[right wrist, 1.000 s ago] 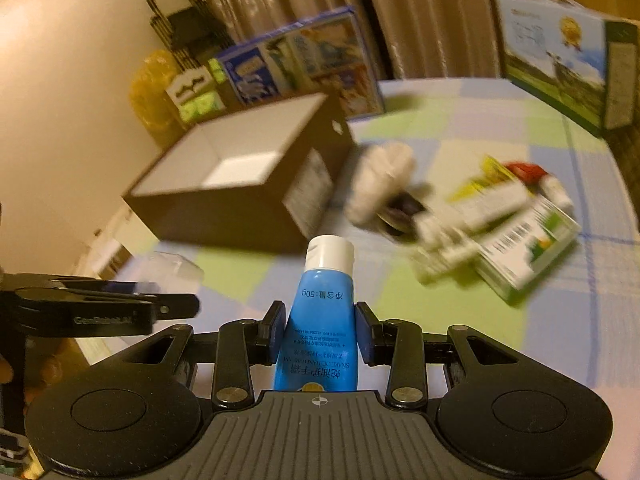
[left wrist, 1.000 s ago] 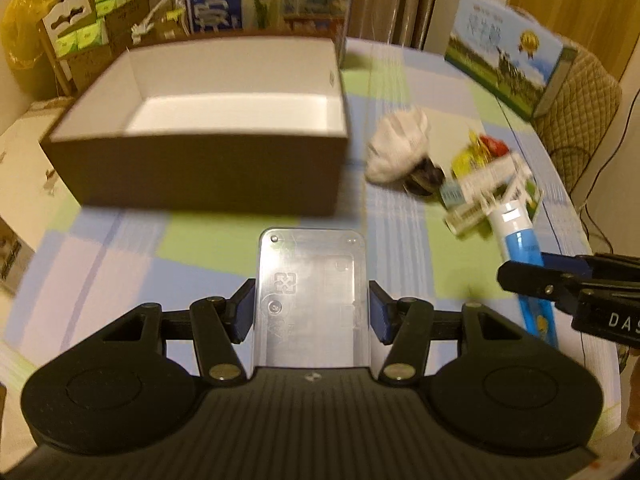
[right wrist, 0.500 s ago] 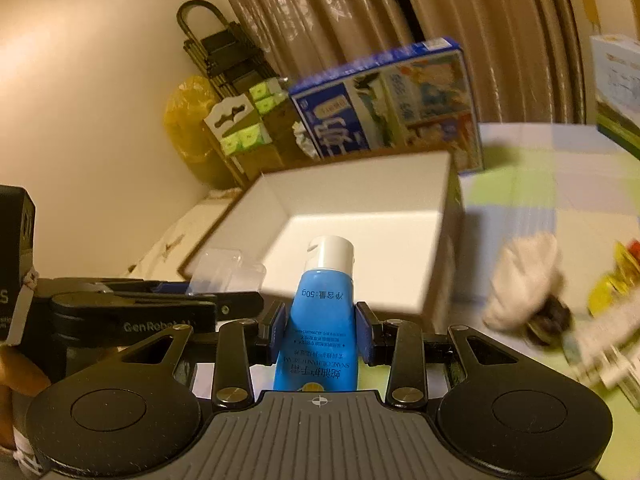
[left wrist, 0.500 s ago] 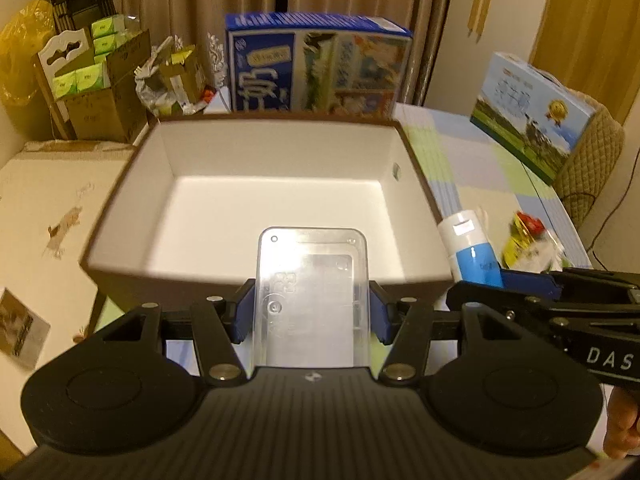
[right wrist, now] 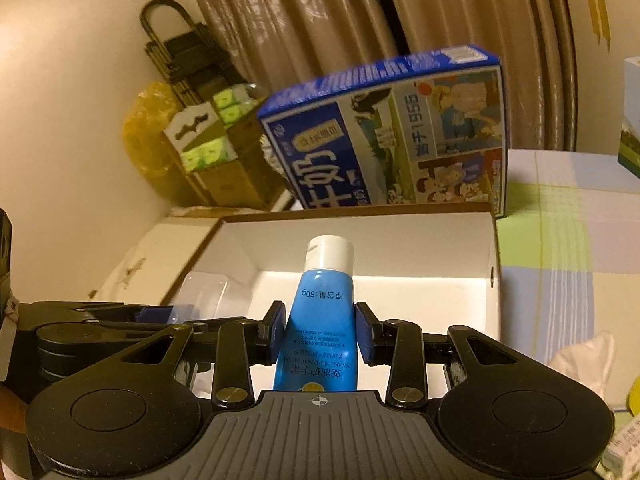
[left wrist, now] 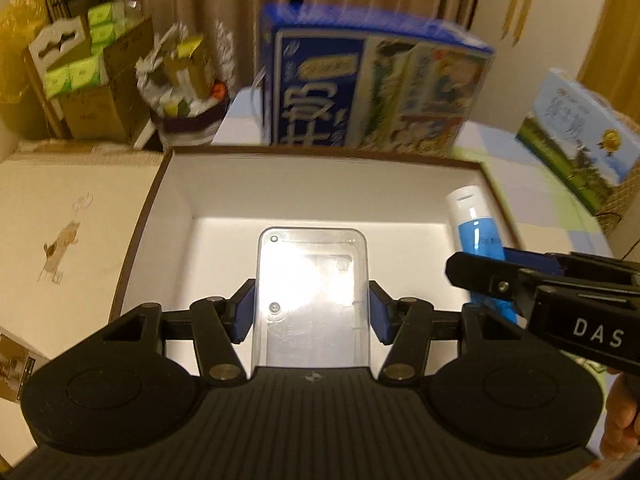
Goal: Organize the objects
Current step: 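Carry the blue tube and clear tray with both tools over the brown box, then lower both items into the box and open both tools, then withdraw both tools from the box back toward the item pile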
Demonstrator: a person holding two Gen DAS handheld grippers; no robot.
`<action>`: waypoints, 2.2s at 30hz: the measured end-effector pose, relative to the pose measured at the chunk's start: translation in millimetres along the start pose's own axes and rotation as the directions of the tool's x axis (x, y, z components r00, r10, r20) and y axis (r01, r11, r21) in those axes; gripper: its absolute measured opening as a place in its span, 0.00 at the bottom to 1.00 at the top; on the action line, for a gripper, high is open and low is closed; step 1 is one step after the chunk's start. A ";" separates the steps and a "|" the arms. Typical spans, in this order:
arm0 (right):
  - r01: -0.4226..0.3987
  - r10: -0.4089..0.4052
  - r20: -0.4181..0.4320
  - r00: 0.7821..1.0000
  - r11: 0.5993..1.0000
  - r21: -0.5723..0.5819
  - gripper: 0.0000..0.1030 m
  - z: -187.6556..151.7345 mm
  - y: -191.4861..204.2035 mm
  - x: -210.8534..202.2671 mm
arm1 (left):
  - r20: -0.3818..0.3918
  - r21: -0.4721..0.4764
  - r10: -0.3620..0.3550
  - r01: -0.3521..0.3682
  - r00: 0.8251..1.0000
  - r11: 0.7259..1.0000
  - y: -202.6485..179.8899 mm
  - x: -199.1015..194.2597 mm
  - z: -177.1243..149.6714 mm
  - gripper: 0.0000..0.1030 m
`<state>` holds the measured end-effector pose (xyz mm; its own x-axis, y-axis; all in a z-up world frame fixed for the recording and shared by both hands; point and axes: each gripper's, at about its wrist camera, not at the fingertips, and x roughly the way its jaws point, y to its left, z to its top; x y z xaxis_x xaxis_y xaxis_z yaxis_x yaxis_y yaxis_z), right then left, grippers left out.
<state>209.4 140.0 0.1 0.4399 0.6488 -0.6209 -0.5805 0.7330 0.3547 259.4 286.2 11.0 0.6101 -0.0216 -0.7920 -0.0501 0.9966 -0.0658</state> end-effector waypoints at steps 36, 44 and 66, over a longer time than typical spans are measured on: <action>0.134 -0.116 -0.247 0.962 0.989 0.060 0.51 -2.7 -30.6 77.9 | -0.247 0.022 -0.033 0.040 0.968 0.999 30.4 76.9 -2.0 0.76; 0.108 -0.103 -0.185 0.977 0.994 0.019 0.61 -11.5 -14.0 29.9 | -0.182 0.013 -0.032 0.035 0.983 0.999 36.9 33.2 -8.5 0.78; 0.083 -0.077 -0.119 0.990 0.995 0.049 0.64 -57.8 -6.8 -81.6 | -0.113 0.002 -0.065 0.066 0.991 0.998 -12.1 -57.7 -67.9 0.80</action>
<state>137.9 70.3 8.0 0.3985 0.5616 -0.7251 -0.5079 0.7935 0.3354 171.1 270.0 16.3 0.5187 -0.0957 -0.8496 -0.0082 0.9931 -0.1168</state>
